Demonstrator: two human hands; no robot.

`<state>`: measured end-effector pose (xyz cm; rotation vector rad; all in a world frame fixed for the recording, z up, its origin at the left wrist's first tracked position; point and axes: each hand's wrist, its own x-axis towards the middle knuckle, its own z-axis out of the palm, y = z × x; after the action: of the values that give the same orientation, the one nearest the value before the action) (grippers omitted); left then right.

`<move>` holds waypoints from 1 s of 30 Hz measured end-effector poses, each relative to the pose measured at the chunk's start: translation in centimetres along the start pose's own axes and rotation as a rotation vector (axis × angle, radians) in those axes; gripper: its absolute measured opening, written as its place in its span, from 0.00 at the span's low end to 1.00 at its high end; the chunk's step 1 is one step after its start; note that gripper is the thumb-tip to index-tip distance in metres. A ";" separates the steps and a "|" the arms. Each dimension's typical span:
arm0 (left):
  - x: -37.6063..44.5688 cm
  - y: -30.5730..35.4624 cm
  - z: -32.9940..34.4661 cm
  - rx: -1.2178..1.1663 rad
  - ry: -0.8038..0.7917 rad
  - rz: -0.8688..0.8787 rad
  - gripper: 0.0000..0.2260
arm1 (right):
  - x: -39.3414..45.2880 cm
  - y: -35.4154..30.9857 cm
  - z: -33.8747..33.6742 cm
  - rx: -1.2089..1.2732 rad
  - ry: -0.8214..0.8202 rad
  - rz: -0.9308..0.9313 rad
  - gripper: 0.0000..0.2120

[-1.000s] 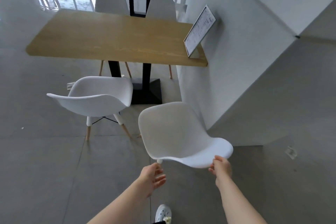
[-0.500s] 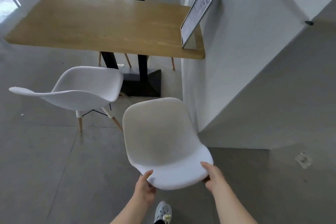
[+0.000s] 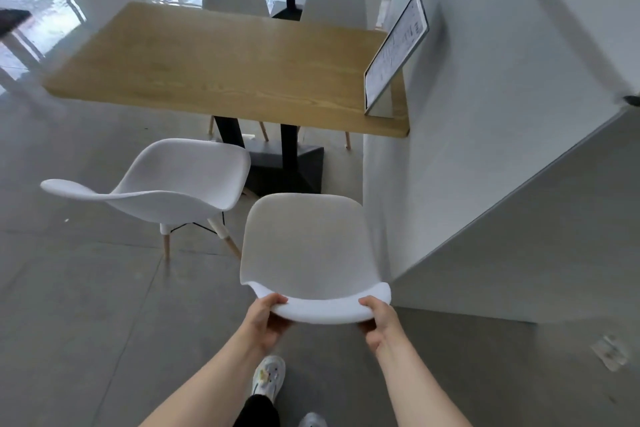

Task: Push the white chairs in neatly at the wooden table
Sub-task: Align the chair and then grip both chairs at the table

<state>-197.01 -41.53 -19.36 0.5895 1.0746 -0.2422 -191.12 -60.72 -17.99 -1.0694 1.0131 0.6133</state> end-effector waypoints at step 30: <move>13.6 17.0 9.0 0.063 -0.165 0.018 0.26 | 10.4 -10.0 14.7 0.183 0.053 -0.058 0.12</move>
<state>-176.03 -31.35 -22.57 0.6241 0.9048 -0.3042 -172.98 -51.61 -21.26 -0.9545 1.0594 0.4383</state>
